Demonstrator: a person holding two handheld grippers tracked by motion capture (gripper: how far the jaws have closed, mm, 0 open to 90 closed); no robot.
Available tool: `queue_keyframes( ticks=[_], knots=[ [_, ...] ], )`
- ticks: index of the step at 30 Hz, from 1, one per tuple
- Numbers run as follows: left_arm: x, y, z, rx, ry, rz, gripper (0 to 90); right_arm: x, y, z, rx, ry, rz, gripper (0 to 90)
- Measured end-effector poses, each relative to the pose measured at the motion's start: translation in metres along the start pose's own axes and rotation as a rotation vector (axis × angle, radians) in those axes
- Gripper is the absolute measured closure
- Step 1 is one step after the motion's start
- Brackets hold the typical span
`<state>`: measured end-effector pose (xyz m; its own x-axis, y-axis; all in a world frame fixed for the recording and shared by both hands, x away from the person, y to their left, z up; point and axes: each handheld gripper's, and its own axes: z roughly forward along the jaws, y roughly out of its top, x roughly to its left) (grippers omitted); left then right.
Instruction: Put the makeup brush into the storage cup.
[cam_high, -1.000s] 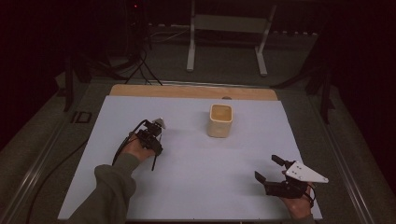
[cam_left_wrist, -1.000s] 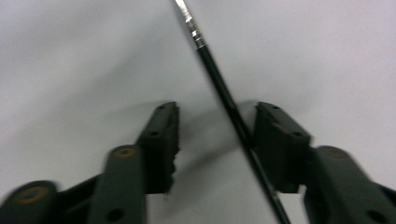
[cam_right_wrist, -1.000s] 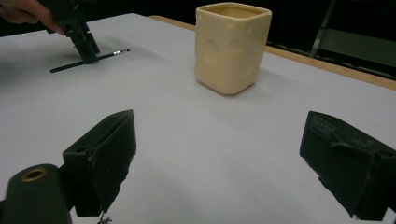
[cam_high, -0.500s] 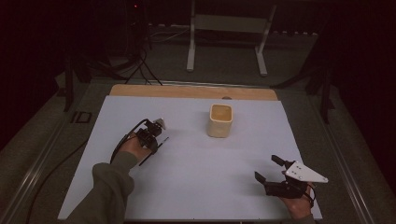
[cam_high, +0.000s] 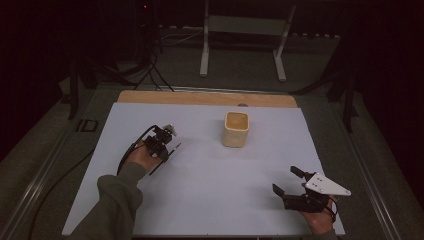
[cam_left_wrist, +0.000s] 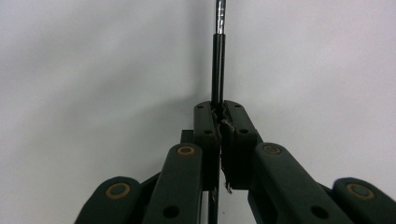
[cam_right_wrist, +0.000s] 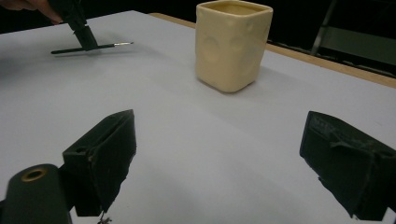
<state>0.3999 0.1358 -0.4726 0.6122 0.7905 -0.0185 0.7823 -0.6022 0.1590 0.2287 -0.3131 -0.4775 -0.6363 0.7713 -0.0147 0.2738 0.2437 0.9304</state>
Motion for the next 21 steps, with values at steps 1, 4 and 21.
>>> queue_keyframes(
  ticks=[1,4,21],
  knots=[
    [0.000,0.000,-0.001,-0.006,-0.001,-0.001,86.4,0.000,0.000,0.000,0.000,0.000,0.000,10.5],
    [0.000,0.000,-0.004,-0.032,0.009,-0.004,86.4,0.000,0.000,0.000,0.000,-0.001,0.000,10.5],
    [0.004,-0.003,-0.024,-0.165,0.027,-0.050,86.4,0.000,0.000,0.001,0.003,-0.001,0.002,10.5]
  ],
)
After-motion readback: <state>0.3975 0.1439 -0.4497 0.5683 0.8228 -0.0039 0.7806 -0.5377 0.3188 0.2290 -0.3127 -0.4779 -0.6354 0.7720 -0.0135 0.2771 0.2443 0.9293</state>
